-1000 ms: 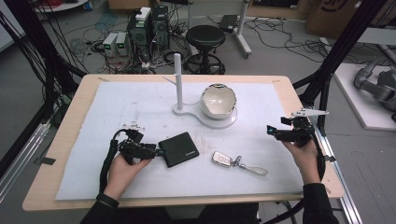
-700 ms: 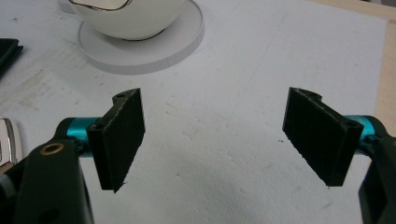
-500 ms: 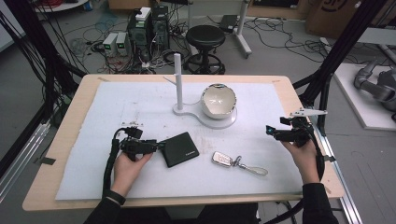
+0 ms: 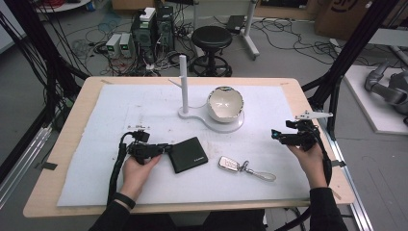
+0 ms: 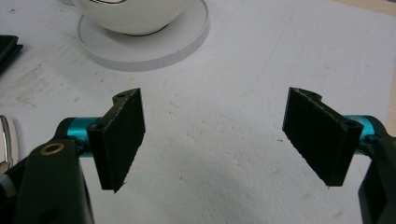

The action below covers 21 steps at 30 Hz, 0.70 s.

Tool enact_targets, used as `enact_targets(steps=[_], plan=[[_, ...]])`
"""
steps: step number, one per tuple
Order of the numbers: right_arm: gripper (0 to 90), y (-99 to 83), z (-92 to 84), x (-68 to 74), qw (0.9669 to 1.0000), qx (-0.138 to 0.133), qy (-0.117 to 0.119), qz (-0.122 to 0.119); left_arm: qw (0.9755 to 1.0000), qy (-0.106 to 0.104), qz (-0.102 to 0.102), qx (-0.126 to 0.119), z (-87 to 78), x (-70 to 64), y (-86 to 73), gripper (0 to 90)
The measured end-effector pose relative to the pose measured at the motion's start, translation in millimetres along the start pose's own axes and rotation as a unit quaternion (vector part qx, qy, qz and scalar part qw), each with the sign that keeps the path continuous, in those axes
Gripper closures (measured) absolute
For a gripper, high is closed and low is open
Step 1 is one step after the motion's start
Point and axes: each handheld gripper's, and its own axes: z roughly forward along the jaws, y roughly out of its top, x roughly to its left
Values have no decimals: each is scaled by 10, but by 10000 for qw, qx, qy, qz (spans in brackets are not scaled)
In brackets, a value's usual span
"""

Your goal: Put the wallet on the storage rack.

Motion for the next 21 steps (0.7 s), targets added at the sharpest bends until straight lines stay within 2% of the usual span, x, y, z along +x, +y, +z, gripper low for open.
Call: enact_targets(steps=[3, 6, 8, 11, 16, 21], plan=[[216, 0, -1, -1, 10000, 7, 8, 0, 9999, -60, 87, -104, -15, -10, -1, 718], [216, -2, -7, -10, 10000, -13, 11, 0, 9991, -261, 147, -298, -42, -35, 9, 752], [216, -3, -10, -12, 10000, -18, 3, 5, 9984, -320, 267, -388, -70, -67, 30, 763], [216, -3, -8, -13, 10000, -10, 5, 2, 9960, -508, 433, -599, -127, -126, 71, 782], [216, -3, -6, -13, 10000, -1, 6, -9, 9912, -644, 842, -791, -216, -233, 153, 786], [216, -1, -2, -3, 10000, 4, 3, -10, 9873, -774, 1010, -955, -299, -298, 224, 790]])
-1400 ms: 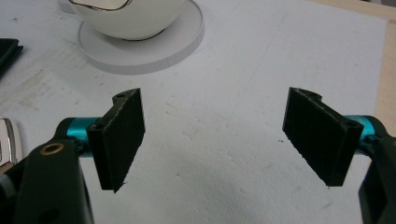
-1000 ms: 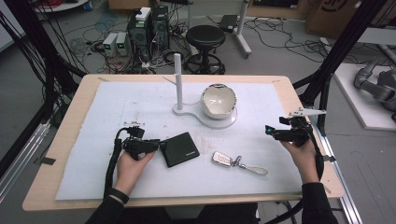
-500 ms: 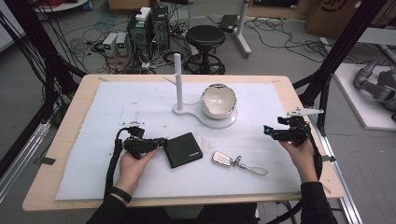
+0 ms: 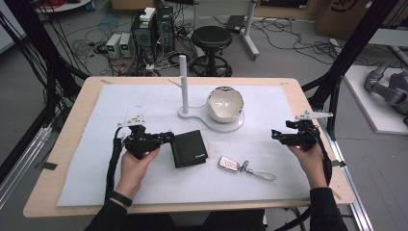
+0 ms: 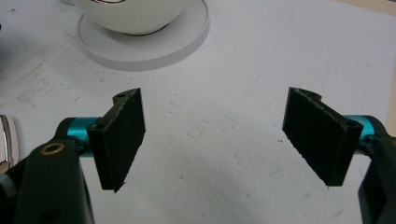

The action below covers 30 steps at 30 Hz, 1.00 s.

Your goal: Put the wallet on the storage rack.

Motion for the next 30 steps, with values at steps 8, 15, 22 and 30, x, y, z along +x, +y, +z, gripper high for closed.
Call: enact_targets(steps=[8, 15, 22, 30], plan=[[217, 5, 4, -1, 10000, -17, 4, -8, 9997, -119, 176, -117, -14, -106, 178, 796], [217, 5, 1, -9, 10000, -22, 6, -9, 9992, -303, 191, -169, 72, -180, 333, 801], [217, 4, -9, -14, 10000, -48, 12, 21, 9973, -609, 47, -406, 175, -243, 453, 805], [217, 3, -12, -14, 10000, -50, 23, 5, 9913, -927, -263, -902, 377, -214, 559, 808]])
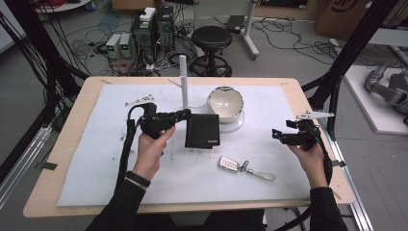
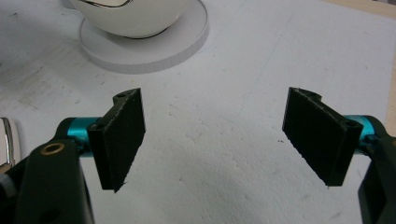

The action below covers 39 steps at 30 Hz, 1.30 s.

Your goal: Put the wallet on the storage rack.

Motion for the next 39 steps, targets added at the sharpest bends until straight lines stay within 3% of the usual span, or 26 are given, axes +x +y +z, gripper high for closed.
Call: enact_targets(steps=[10, 16, 24, 28, 34, 39], plan=[[217, -14, -14, -8, 10000, 13, 6, 35, 9984, -265, -141, -487, 393, 38, 160, 815], [217, -36, -24, -15, 10000, 1, 24, 49, 9973, -154, -127, -707, 601, 82, 255, 816], [217, -70, -35, -29, 9999, 4, 42, 101, 9922, 111, -156, -1231, 816, 275, 330, 817], [217, -83, -43, -40, 9999, 0, 45, 114, 9913, 184, -134, -1295, 875, 352, 293, 817], [217, -84, -45, -40, 9999, -10, 49, 108, 9910, 348, 73, -1288, 951, 417, 250, 817], [217, -83, -39, -30, 10000, -10, 46, 87, 9903, 358, 100, -1340, 996, 452, 230, 817]])
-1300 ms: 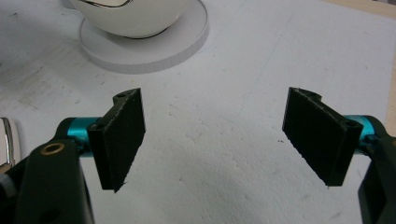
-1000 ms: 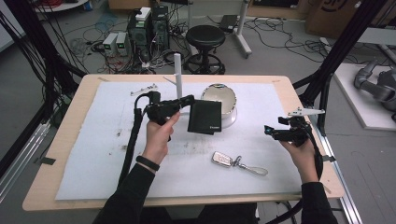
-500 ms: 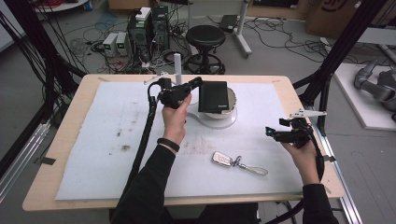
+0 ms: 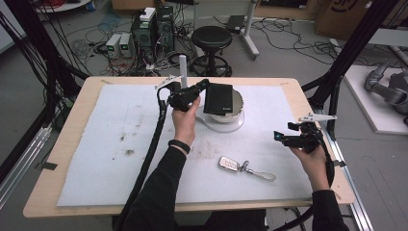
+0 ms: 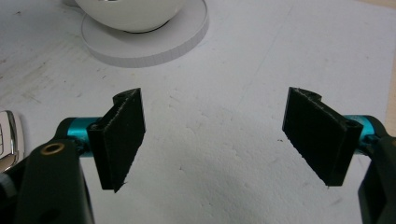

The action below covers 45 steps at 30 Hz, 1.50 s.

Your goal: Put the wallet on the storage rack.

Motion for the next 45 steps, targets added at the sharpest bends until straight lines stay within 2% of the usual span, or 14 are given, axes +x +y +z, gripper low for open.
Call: enact_targets(steps=[7, 12, 14, 20, 24, 27, 30, 33, 34, 35, 41, 42, 43, 45], plan=[[217, -2, 7, 1, 10000, 26, 12, 2, 9999, 99, -28, 100, 82, 20, -47, 812], [217, -7, 8, -4, 10000, 30, 16, 17, 9991, 222, 269, 232, 176, -79, -21, 780], [217, -11, 5, -8, 10000, 15, 32, 24, 9993, 210, 259, 183, 183, -97, -24, 742], [217, -23, -17, -25, 10000, 9, 15, 50, 9977, 431, 320, 410, 129, -89, 9, 521], [217, -19, -20, -21, 10000, 1, 17, 26, 9972, 481, 389, 421, 61, -110, 25, 460], [217, -16, -15, -15, 10000, 8, 1, 24, 9920, 705, 686, 792, -87, -203, 83, 390], [217, -15, -13, -13, 10000, 21, 19, 34, 9872, 761, 979, 1000, -212, -302, 105, 374], [217, -9, -19, -13, 10000, 12, 21, 21, 9805, 835, 1261, 1254, -381, -406, 121, 365], [217, -9, -19, -13, 10000, 12, 21, 21, 9805, 835, 1261, 1254, -381, -406, 121, 359], [217, -3, -21, -9, 10000, 22, 23, 32, 9768, 877, 1342, 1417, -511, -459, 127, 351], [216, 11, -1, 2, 10000, 45, 63, 26, 9660, 966, 1482, 1883, -952, -541, 99, 329], [217, 12, 3, 4, 10000, 67, 68, 12, 9660, 966, 1482, 1883, -952, -541, 99, 327], [217, 13, 12, 5, 9999, 75, 74, 3, 9608, 1019, 1533, 2073, -1093, -539, 86, 324], [217, 15, 22, 7, 9999, 97, 65, -16, 9571, 1082, 1559, 2189, -1218, -530, 73, 320]])
